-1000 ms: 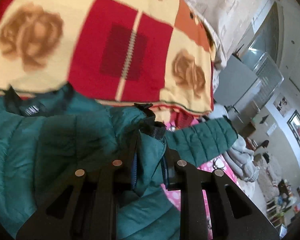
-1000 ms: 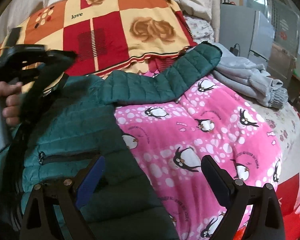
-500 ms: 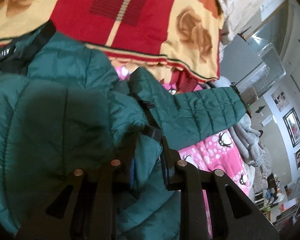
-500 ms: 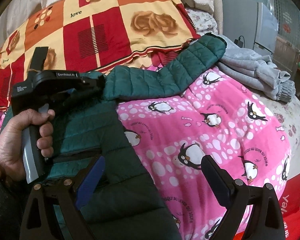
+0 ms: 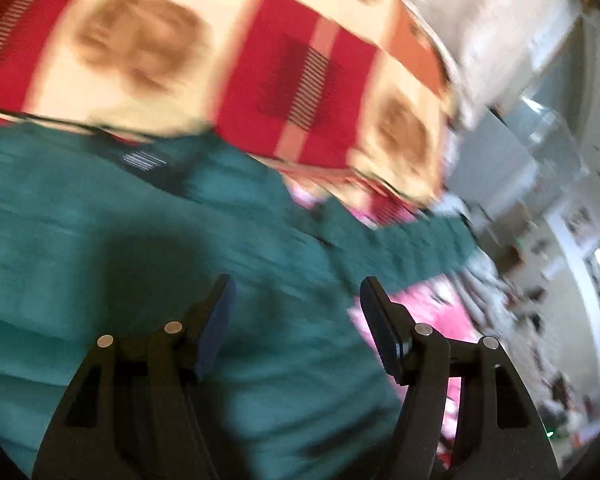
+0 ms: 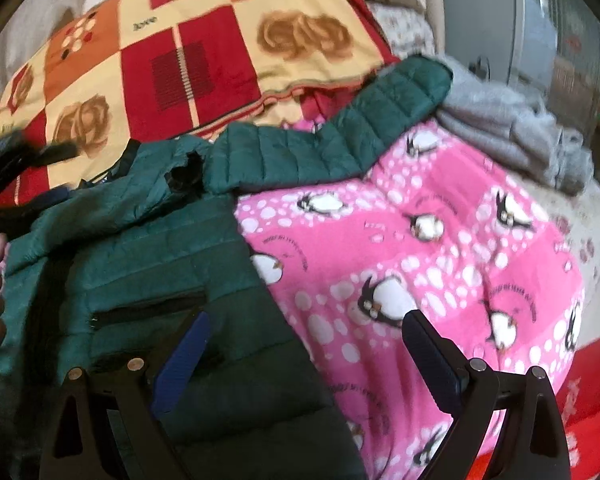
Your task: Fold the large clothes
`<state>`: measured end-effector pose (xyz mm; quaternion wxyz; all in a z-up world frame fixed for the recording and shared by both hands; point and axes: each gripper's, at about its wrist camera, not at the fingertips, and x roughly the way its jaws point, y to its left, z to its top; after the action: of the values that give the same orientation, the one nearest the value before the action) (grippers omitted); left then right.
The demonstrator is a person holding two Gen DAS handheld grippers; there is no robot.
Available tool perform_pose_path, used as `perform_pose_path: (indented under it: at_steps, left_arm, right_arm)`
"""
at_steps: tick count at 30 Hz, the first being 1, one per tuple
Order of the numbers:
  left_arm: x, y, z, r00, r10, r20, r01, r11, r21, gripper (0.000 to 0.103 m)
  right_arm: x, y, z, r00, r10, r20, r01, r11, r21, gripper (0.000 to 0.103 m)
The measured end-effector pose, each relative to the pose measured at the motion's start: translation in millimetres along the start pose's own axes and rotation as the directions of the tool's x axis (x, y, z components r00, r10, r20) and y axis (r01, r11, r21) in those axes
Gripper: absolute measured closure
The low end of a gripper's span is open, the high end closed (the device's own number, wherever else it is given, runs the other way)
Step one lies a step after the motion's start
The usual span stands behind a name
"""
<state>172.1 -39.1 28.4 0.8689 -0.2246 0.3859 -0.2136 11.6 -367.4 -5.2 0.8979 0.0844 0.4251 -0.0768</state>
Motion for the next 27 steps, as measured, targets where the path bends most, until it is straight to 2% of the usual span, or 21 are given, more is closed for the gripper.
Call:
perform_pose_path:
  at_steps: [3, 5, 7, 8, 9, 10, 11, 13, 14, 15, 16, 17, 18, 19, 20, 22, 25, 26, 27]
  left_arm:
    - [-32.8, 49.0, 25.5, 0.984, 0.16, 0.077, -0.16, 0.987, -0.007, 0.038]
    - [-44.7, 81.6, 43.2, 0.951, 0.286, 0.117, -0.287, 0.958, -0.008, 0.038]
    - [-48.5, 110.6, 56.8, 0.919, 0.369, 0.135, -0.369, 0.929, -0.029, 0.038]
    - [-48.4, 126.3, 62.5, 0.908, 0.396, 0.135, -0.391, 0.918, -0.058, 0.038]
    - [-45.9, 136.8, 66.3, 0.907, 0.399, 0.132, -0.391, 0.917, -0.082, 0.038]
    - [-40.6, 146.3, 69.3, 0.908, 0.399, 0.124, -0.389, 0.916, -0.097, 0.038]
    - [-33.9, 152.5, 69.7, 0.903, 0.415, 0.112, -0.405, 0.909, -0.101, 0.038]
    - [-15.7, 167.3, 64.5, 0.897, 0.438, 0.067, -0.431, 0.897, -0.095, 0.038]
    - [-7.1, 172.1, 60.6, 0.888, 0.458, 0.045, -0.452, 0.887, -0.093, 0.038]
    - [-0.8, 177.2, 56.2, 0.875, 0.484, 0.024, -0.48, 0.872, -0.095, 0.038]
    - [3.4, 184.7, 50.7, 0.861, 0.509, 0.009, -0.505, 0.857, -0.103, 0.038]
    - [4.8, 189.4, 46.3, 0.856, 0.517, 0.009, -0.512, 0.851, -0.117, 0.038]
    - [3.2, 194.4, 41.5, 0.858, 0.514, 0.02, -0.507, 0.852, -0.133, 0.038]
    - [2.1, 196.7, 38.5, 0.861, 0.509, 0.027, -0.5, 0.854, -0.143, 0.038]
    - [2.5, 198.4, 34.9, 0.861, 0.507, 0.035, -0.497, 0.855, -0.146, 0.038]
    - [4.1, 197.9, 31.2, 0.854, 0.52, 0.035, -0.512, 0.849, -0.132, 0.038]
    - [-0.1, 191.1, 32.8, 0.841, 0.541, 0.019, -0.535, 0.837, -0.116, 0.038]
    - [-7.8, 186.3, 31.7, 0.841, 0.54, 0.021, -0.534, 0.836, -0.125, 0.038]
    - [-22.1, 179.4, 27.3, 0.85, 0.526, 0.034, -0.517, 0.843, -0.148, 0.038]
  right_arm:
    - [-18.2, -1.9, 32.7, 0.995, 0.092, 0.048, -0.093, 0.995, 0.03, 0.01]
    - [-16.4, 12.1, 58.4, 0.988, 0.136, 0.069, -0.135, 0.991, -0.018, 0.01]
    - [-1.2, 48.4, 91.1, 0.979, 0.198, 0.052, -0.19, 0.973, -0.132, 0.01]
    - [12.5, 72.4, 106.0, 0.964, 0.266, 0.025, -0.257, 0.947, -0.195, 0.01]
    - [26.5, 92.9, 116.1, 0.947, 0.322, -0.01, -0.316, 0.922, -0.224, 0.01]
    - [38.7, 110.4, 123.8, 0.932, 0.36, -0.026, -0.356, 0.904, -0.235, 0.015]
    - [49.6, 126.6, 129.8, 0.92, 0.39, -0.032, -0.386, 0.889, -0.247, 0.017]
    - [80.0, 162.3, 139.8, 0.873, 0.481, -0.081, -0.485, 0.839, -0.245, 0.017]
    - [93.7, 175.5, 141.5, 0.856, 0.504, -0.112, -0.515, 0.82, -0.25, 0.017]
    - [114.1, 191.9, 139.1, 0.853, 0.497, -0.161, -0.522, 0.804, -0.285, 0.018]
    - [129.1, 199.8, 136.1, 0.869, 0.458, -0.186, -0.494, 0.808, -0.32, 0.021]
    - [148.3, 202.8, 131.4, 0.906, 0.374, -0.196, -0.422, 0.834, -0.356, 0.023]
    - [160.4, 200.5, 128.6, 0.921, 0.332, -0.204, -0.386, 0.851, -0.357, 0.023]
    - [179.2, 190.7, 124.4, 0.92, 0.318, -0.23, -0.379, 0.868, -0.319, 0.023]
    - [190.7, 179.6, 121.9, 0.897, 0.366, -0.25, -0.425, 0.868, -0.255, 0.022]
    - [196.4, 170.0, 121.3, 0.877, 0.418, -0.237, -0.466, 0.86, -0.207, 0.022]
    - [198.5, 174.0, 119.9, 0.877, 0.417, -0.24, -0.467, 0.858, -0.214, 0.019]
    - [198.1, 174.9, 121.8, 0.876, 0.418, -0.241, -0.468, 0.857, -0.216, 0.018]
    - [194.9, 175.5, 121.9, 0.875, 0.418, -0.246, -0.469, 0.857, -0.214, 0.018]
